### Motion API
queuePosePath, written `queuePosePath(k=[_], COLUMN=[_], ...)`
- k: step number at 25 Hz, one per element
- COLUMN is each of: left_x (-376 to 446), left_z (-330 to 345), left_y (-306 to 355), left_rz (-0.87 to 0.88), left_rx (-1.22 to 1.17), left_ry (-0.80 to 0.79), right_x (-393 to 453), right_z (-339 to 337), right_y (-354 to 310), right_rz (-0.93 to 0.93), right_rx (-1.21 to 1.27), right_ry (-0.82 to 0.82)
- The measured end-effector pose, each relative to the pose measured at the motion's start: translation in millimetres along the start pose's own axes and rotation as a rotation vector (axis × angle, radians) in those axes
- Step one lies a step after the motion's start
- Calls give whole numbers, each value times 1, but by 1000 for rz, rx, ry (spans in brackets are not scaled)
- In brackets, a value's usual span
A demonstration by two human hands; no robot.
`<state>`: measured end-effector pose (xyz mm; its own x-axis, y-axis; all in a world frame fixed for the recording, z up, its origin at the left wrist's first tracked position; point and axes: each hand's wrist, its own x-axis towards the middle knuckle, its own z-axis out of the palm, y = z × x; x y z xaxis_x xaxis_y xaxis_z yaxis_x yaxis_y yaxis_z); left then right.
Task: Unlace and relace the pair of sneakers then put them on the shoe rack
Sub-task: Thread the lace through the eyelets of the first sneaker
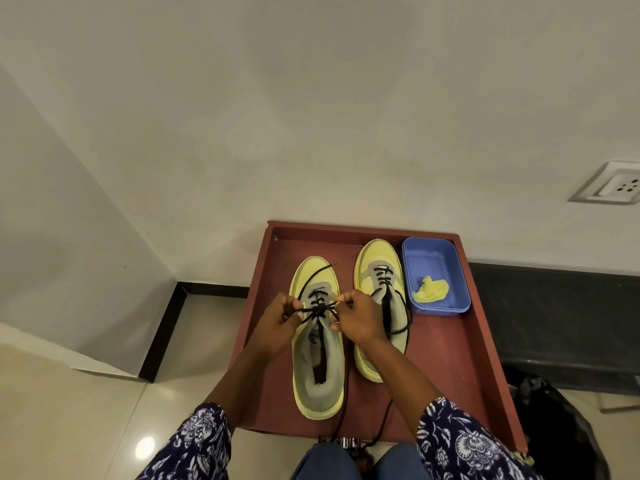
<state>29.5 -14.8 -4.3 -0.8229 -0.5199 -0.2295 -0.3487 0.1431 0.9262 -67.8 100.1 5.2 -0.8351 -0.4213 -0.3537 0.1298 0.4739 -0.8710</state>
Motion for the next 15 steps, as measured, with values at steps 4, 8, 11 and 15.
queuePosePath(k=[4,8,11,15], left_x=[4,1,-1,0], left_z=[-7,-2,0,-5], left_y=[-7,2,5,0], left_rz=[75,-70,-159,-217], left_rx=[347,-61,-365,-470], left_ry=[6,-4,-10,-14], right_x=[0,1,0,-1], right_z=[-3,-3,-1,-1], right_y=[1,4,7,2], right_rz=[-17,-86,-19,143], right_rx=[-43,-111,-12,367], right_ry=[-69,-143,-91,-47])
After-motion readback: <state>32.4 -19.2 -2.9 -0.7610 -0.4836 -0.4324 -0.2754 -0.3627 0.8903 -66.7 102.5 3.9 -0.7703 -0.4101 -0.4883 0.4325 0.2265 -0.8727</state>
